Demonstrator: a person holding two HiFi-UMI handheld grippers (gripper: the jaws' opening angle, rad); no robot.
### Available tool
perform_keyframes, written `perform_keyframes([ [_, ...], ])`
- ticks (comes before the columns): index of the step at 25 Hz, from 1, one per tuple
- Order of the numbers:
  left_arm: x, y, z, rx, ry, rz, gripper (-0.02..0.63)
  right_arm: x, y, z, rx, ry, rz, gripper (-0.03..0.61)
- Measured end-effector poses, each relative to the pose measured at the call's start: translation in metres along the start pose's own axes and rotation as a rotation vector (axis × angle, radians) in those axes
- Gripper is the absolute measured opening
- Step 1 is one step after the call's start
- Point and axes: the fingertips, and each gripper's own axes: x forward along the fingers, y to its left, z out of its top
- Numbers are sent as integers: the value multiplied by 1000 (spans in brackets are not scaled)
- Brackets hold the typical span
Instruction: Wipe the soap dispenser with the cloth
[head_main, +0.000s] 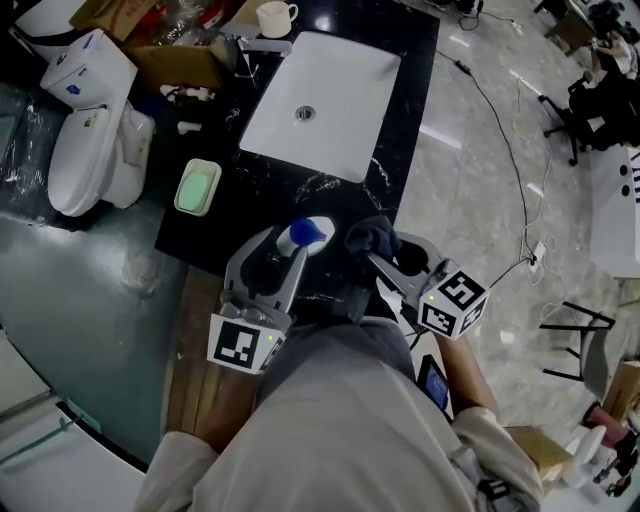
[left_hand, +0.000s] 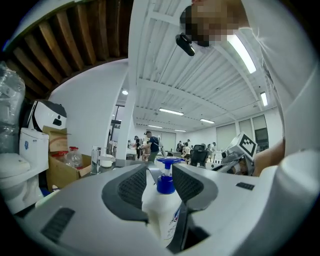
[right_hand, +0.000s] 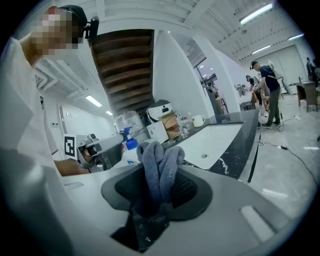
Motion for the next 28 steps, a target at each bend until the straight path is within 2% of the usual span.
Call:
perform_keyframes([
  [5, -11, -4, 3, -27, 0, -24, 146, -13, 13, 20, -58, -86, -10, 127],
  [8, -20, -2, 11, -24, -6, -6, 141, -22, 21, 37, -101, -137, -15, 126],
  [9, -23, -2, 13, -24, -7, -1, 123, -24, 24, 44, -114, -153, -15, 124],
  [11, -28, -1, 19, -26, -10, 3, 42, -28, 30, 55, -144, -175, -12, 124],
  [13, -31, -2, 21, -25, 4, 1, 9, -29, 37, 64, -173, -192, -10, 123],
  [18, -29, -4, 23, -43, 16, 12, 6, -29, 46, 77, -235, -213, -27, 120],
  [26, -24, -7, 26, -72, 30, 20, 6, -30, 44, 86, -235, -221, -37, 118],
  [28, -21, -9, 27, -53, 30, 18, 6, -28, 45, 90, -254, -215, -32, 118],
])
